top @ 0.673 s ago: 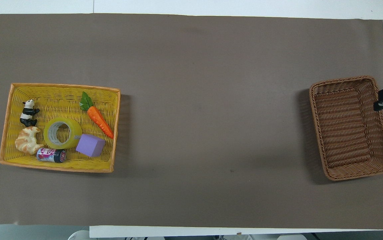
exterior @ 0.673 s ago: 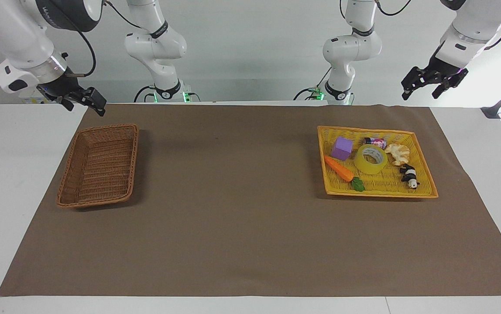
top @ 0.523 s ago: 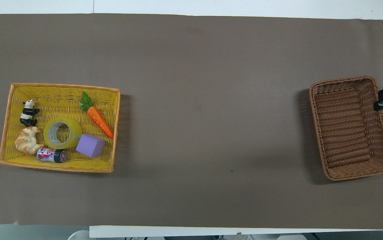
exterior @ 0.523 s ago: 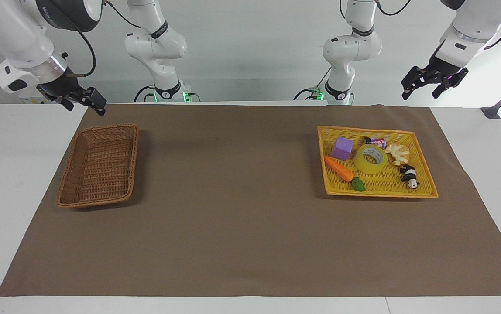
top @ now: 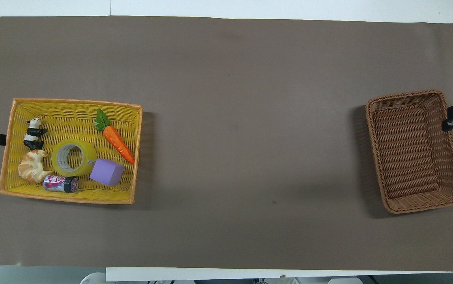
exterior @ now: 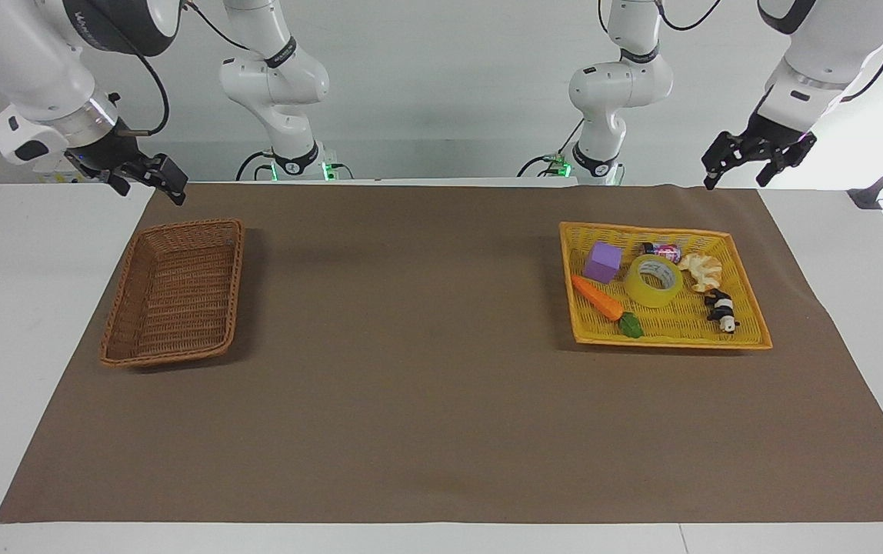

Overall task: Move tape to another basket
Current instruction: 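Move the left gripper toward the yellow tape roll in the yellow basket, then lower the left gripper into the tape roll's hole and grasp it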

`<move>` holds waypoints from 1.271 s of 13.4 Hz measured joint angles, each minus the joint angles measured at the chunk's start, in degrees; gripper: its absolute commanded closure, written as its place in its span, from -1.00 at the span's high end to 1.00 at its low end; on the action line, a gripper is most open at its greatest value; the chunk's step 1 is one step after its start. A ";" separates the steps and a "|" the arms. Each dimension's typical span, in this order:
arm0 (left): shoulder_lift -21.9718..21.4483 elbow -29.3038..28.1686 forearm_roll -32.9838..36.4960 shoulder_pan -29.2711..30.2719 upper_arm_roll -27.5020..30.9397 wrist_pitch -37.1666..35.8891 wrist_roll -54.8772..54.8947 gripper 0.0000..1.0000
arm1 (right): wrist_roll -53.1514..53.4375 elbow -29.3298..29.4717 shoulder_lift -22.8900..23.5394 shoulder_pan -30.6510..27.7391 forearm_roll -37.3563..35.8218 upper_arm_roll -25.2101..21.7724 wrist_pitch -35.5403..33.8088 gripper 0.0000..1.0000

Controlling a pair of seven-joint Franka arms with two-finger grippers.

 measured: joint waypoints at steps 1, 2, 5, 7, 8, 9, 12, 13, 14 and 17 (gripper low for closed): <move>-0.03 -4.09 0.01 0.03 0.03 3.29 0.00 0.98 | 0.00 0.00 0.00 0.00 0.00 0.00 0.00 0.99; 0.01 -8.02 0.01 0.11 0.09 7.01 -0.01 0.98 | 0.00 0.00 0.00 0.00 0.00 0.00 0.00 0.99; 0.46 -16.32 0.01 1.03 0.22 17.14 0.06 0.98 | 0.00 0.00 0.00 0.00 0.00 0.00 0.00 0.99; 1.59 -19.23 0.01 1.30 0.21 21.08 0.17 0.98 | 0.00 0.00 0.00 0.00 0.00 0.00 0.00 0.99; 2.21 -20.26 0.01 1.33 0.20 22.32 0.22 0.98 | 0.00 0.00 0.00 0.00 0.00 0.00 0.00 0.99; 2.79 -21.46 0.02 1.34 0.20 23.82 0.27 0.98 | 0.00 0.00 0.00 0.00 0.00 0.00 0.00 0.99; 4.95 -26.09 0.02 1.44 0.20 30.97 0.66 0.98 | 0.00 0.00 0.00 0.00 0.00 0.00 0.00 0.99; 5.84 -27.32 0.02 1.47 0.20 32.66 0.78 0.98 | 0.00 0.00 0.00 0.00 0.00 0.00 0.00 0.99; 6.57 -28.06 0.02 1.50 0.20 33.50 0.83 0.98 | 0.00 0.00 0.00 0.00 0.00 0.00 0.00 0.99; 7.08 -28.90 0.02 1.64 0.23 33.99 0.85 0.98 | 0.00 0.00 0.00 0.00 0.00 0.00 0.00 0.99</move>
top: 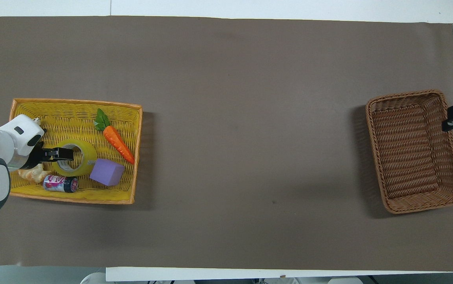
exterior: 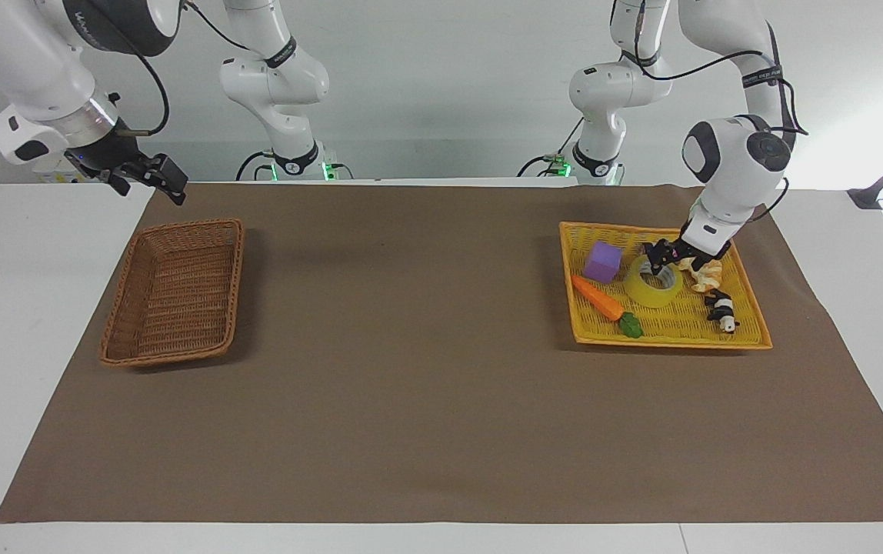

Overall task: Move tape to another basket
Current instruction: 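Lower the left gripper into the tape roll's hole and grasp it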

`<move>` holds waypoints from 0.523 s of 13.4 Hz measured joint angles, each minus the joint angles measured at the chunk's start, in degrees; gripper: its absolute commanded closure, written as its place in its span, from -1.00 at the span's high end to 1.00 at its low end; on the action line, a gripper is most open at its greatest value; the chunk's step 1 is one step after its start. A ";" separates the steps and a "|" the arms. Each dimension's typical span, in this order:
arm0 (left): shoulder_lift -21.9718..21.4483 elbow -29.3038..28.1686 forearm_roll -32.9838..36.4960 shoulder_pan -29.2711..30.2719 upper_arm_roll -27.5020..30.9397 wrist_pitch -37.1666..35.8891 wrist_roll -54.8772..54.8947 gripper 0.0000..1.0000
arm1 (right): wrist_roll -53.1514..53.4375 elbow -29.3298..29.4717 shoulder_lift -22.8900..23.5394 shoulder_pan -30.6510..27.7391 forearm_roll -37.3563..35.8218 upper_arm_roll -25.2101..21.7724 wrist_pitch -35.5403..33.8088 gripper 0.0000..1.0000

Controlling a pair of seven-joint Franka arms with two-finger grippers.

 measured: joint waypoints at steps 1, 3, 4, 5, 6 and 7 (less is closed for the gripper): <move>0.04 -0.16 0.00 0.09 0.00 0.36 0.00 0.98 | 0.00 0.00 0.00 0.00 0.00 0.00 0.00 0.99; 0.43 -0.78 0.00 0.42 0.00 2.03 0.00 0.97 | 0.00 0.00 0.00 0.00 0.00 0.00 0.00 0.99; 0.64 -1.25 0.00 0.50 0.00 2.68 0.01 0.96 | 0.00 0.00 0.00 0.00 0.00 0.00 0.00 0.99; 0.80 -1.73 0.00 0.51 -0.01 3.33 0.01 0.95 | 0.00 0.00 0.00 0.00 0.00 0.00 0.00 0.99; 0.96 -2.16 0.00 0.51 -0.02 3.89 0.01 0.95 | 0.00 0.00 0.00 0.00 0.00 0.00 0.00 0.99; 1.08 -2.68 0.00 0.51 -0.02 4.55 0.01 0.95 | 0.00 0.00 0.00 0.00 0.00 0.00 0.00 0.99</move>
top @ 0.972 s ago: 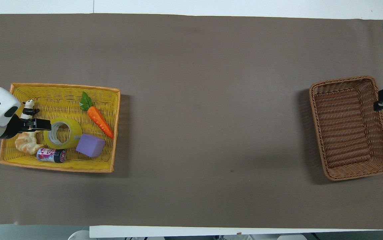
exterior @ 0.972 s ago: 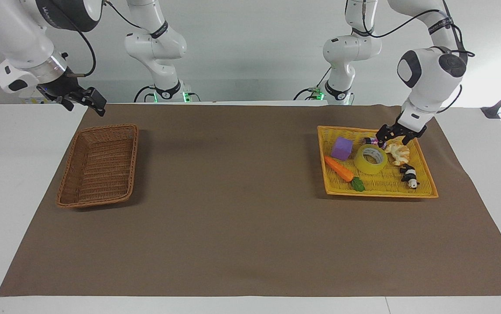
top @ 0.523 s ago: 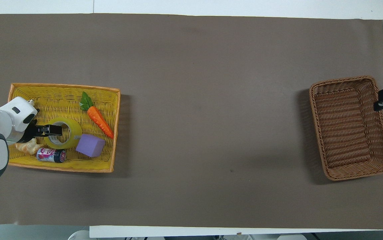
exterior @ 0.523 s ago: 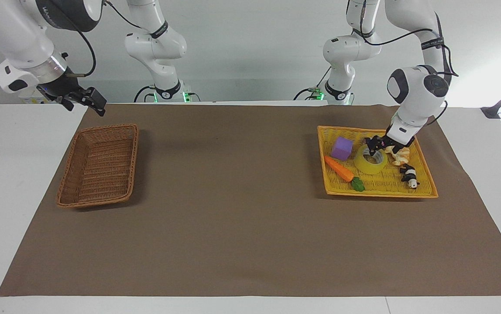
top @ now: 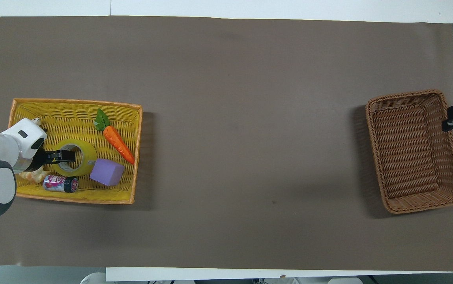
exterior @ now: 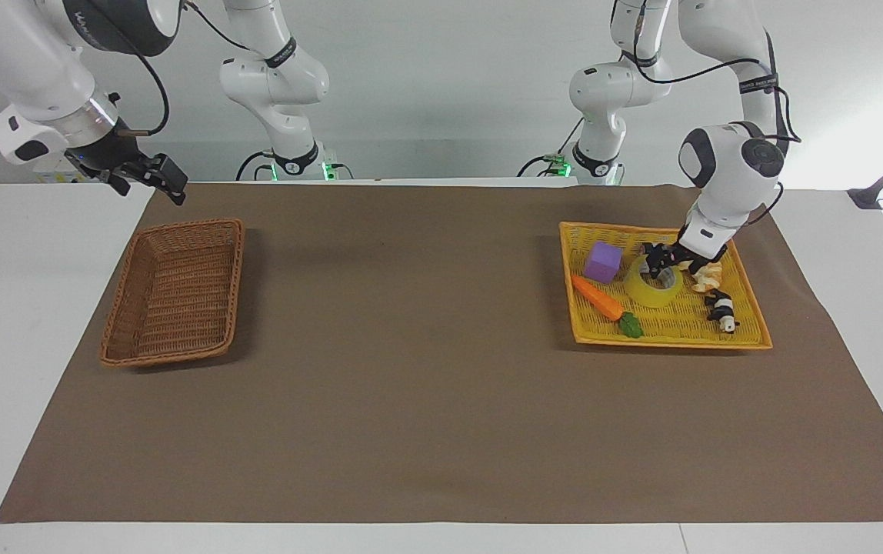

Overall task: Move tape to another basket
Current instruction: 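Lower the left gripper into the tape roll's hole and grasp it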

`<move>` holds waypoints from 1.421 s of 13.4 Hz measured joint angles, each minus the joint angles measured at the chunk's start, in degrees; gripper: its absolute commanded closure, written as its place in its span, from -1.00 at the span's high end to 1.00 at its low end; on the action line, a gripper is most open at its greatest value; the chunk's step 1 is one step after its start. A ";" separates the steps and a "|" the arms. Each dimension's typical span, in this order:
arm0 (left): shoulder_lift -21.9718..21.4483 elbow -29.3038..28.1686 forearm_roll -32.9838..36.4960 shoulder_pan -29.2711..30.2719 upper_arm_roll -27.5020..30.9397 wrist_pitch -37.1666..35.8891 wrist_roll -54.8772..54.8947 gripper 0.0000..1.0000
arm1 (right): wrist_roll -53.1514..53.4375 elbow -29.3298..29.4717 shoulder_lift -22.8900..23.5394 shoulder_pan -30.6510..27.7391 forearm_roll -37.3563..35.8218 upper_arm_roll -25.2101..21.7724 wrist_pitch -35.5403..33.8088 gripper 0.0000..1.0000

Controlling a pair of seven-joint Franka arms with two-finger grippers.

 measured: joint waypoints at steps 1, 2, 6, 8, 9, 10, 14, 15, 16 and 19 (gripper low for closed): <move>0.05 -0.50 0.00 0.00 -0.01 0.47 0.00 0.94 | 0.00 0.00 0.00 0.00 0.00 0.00 0.00 0.99; 0.06 -0.87 0.00 0.00 -0.07 0.90 0.00 0.90 | 0.00 0.00 0.00 0.00 0.00 0.00 0.00 0.99; 0.06 -1.06 0.00 0.00 -0.08 1.12 0.00 0.88 | 0.00 0.00 0.00 0.00 0.00 0.00 0.00 0.99; 0.06 -1.06 0.00 0.01 -0.07 1.42 0.00 0.88 | 0.00 0.00 0.00 0.00 0.00 0.00 0.00 0.99; 0.06 -1.08 0.00 0.02 -0.07 1.95 0.00 0.88 | 0.00 0.00 0.00 0.00 0.00 0.00 0.00 0.99; 0.14 -1.15 0.00 0.02 -0.07 2.22 0.00 0.88 | 0.00 0.00 0.00 0.00 0.00 0.00 0.00 0.99; 1.52 -1.48 0.00 0.01 -0.16 3.35 0.00 0.88 | 0.00 0.00 0.00 0.00 0.00 0.00 0.00 0.99; 1.65 -1.63 0.00 0.01 -0.20 3.38 0.00 0.88 | 0.00 0.00 0.00 0.00 0.00 0.00 0.00 0.99; 1.66 -1.86 0.00 0.01 -0.26 3.41 0.00 0.88 | 0.00 0.00 0.00 0.00 0.00 0.00 0.00 0.99; 1.66 -2.23 0.00 0.01 -0.30 3.53 0.00 0.88 | 0.00 0.00 0.00 0.00 0.00 0.00 0.00 0.99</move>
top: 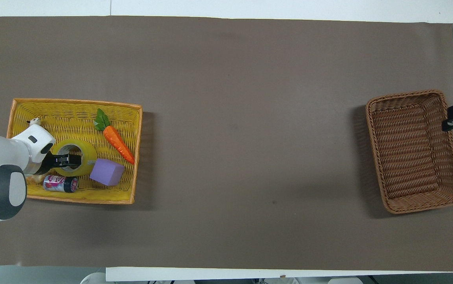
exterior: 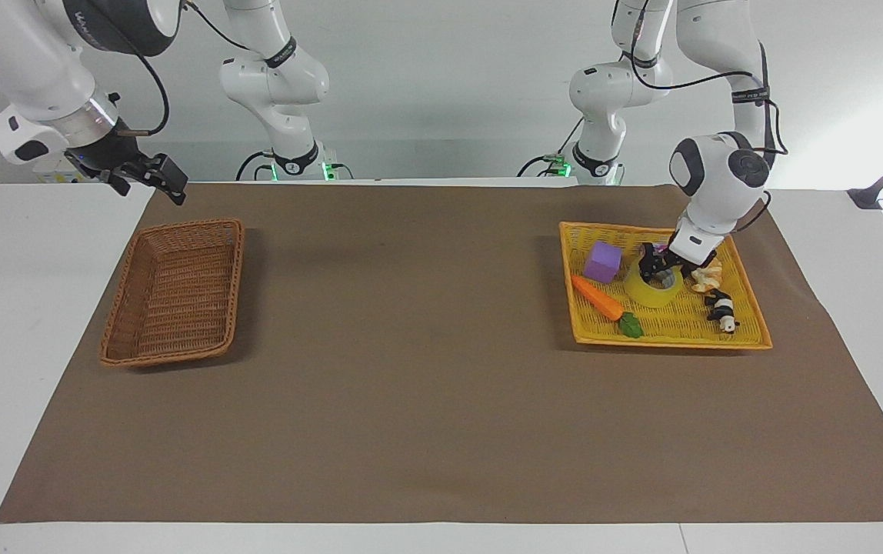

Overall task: Move tape to another basket
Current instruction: 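Lower the left gripper into the tape roll's hole and grasp it, then lift the tape roll with the left gripper toward the table center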

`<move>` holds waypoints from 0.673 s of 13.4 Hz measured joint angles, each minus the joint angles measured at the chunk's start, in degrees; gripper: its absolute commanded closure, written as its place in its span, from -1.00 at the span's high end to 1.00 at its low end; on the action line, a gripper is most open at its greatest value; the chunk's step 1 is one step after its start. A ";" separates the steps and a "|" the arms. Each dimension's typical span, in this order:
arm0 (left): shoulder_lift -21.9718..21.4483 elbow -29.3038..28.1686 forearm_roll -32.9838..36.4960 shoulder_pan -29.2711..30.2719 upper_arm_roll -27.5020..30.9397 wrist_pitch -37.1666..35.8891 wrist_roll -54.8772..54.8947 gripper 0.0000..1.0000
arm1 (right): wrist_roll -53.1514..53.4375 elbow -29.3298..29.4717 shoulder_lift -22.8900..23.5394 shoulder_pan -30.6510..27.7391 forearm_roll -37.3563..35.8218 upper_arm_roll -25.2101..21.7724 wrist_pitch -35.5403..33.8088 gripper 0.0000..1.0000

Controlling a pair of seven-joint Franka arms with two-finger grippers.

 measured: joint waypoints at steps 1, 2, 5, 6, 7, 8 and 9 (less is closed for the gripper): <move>0.00 0.00 0.00 0.00 0.00 0.08 0.00 0.84 | 0.00 0.00 0.00 0.00 0.00 0.00 0.00 0.99; 0.00 0.00 0.00 0.00 -0.01 0.20 0.00 0.51 | 0.00 0.00 0.00 0.00 0.00 0.00 0.00 0.99; 0.00 -0.02 0.00 -0.02 -0.07 0.65 0.00 -1.00 | 0.00 0.00 0.00 0.00 0.00 0.00 0.00 0.99; 0.00 -0.02 0.00 -0.02 -0.08 0.68 0.00 -1.00 | 0.00 0.00 0.00 0.00 0.00 0.00 0.00 0.99; 0.00 -0.02 0.00 -0.02 -0.09 0.75 0.00 -1.00 | 0.00 0.00 0.00 0.00 0.00 0.00 0.00 0.99; 0.00 0.04 0.02 -0.02 -0.08 0.87 0.00 -1.00 | 0.00 0.00 0.00 0.00 0.00 0.00 0.00 0.99; 0.00 0.38 0.03 -0.03 -0.10 0.97 0.07 -1.00 | 0.00 0.00 0.00 0.00 0.00 0.00 0.00 0.99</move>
